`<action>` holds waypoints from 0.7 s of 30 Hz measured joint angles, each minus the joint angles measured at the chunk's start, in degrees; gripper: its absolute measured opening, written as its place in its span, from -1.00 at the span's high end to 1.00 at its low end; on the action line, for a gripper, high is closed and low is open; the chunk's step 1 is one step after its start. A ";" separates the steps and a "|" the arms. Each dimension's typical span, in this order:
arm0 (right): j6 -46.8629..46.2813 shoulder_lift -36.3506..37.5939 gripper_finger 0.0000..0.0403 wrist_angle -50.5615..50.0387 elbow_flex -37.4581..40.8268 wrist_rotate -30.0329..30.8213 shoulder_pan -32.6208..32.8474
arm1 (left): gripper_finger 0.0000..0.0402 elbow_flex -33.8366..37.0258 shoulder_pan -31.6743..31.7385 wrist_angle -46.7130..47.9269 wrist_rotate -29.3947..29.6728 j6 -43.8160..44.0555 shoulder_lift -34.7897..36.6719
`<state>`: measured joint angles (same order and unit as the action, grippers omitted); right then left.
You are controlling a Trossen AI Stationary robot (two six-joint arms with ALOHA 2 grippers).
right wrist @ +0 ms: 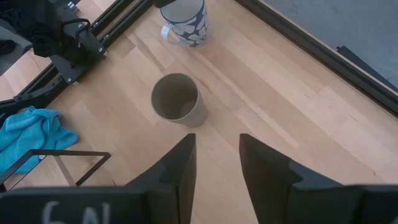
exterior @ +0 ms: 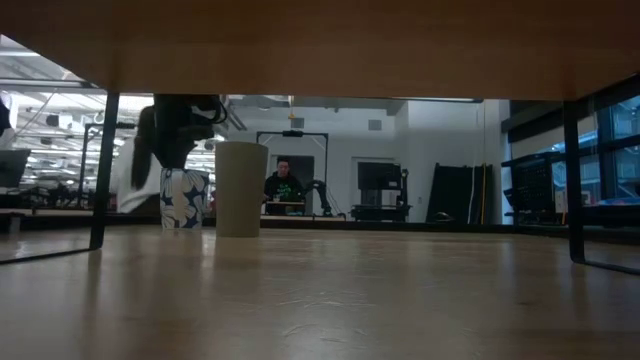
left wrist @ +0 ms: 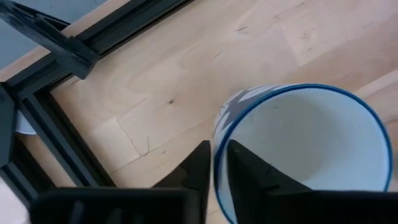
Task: Stack small to large cups/mugs on shelf
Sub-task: Put the white mug on the shelf
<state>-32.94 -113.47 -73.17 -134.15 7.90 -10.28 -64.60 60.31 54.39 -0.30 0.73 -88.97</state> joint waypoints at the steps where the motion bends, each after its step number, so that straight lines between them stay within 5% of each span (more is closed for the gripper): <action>1: -0.01 0.00 0.39 0.00 0.00 0.00 0.00 | 0.86 0.00 0.01 0.06 -0.45 -0.02 0.00; 21: -1.31 3.06 0.39 2.43 0.00 3.09 -0.22 | 0.96 -0.02 0.01 2.31 -1.05 -0.93 0.44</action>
<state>-34.25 -110.41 -70.74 -134.15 10.99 -10.50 -64.62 60.31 56.70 -1.35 -0.20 -88.53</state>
